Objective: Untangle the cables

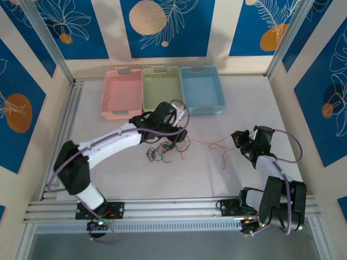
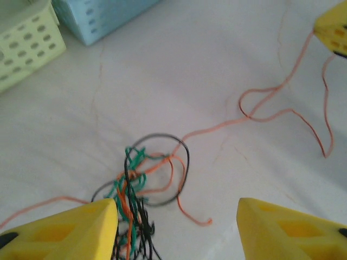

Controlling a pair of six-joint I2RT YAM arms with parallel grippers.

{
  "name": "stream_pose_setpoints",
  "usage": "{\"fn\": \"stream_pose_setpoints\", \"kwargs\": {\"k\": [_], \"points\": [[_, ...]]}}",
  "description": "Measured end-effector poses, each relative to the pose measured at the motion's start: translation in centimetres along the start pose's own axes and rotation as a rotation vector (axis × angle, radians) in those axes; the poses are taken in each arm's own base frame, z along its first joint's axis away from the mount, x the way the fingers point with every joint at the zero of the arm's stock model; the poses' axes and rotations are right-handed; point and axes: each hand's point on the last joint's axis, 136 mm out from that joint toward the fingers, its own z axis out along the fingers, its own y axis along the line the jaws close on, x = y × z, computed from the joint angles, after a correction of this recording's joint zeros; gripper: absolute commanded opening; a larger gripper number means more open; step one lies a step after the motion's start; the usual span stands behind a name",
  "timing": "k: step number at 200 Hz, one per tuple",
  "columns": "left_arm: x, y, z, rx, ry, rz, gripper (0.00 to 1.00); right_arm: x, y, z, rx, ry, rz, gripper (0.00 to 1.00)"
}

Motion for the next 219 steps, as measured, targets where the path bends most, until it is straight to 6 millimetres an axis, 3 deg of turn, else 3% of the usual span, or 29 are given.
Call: {"fn": "stream_pose_setpoints", "kwargs": {"k": [22,49,68,159,219], "points": [[-0.2,0.7,2.9,-0.039,0.067,0.059,0.68,0.0,0.0,0.0,0.000,0.000,0.000,0.00],[1.0,1.7,6.4,-0.077,0.177,0.119,0.72,0.0,-0.2,0.1,0.006,0.003,0.006,0.00],[2.1,2.3,7.8,-0.086,0.233,0.133,0.73,0.0,-0.4,0.2,0.010,0.006,0.009,0.00],[3.5,2.9,11.3,-0.039,0.321,0.106,0.67,0.0,-0.5,0.2,0.012,0.006,0.011,0.00],[4.3,2.4,11.6,-0.006,0.348,0.098,0.54,0.0,-0.6,0.3,0.016,0.009,0.014,0.00]]}}
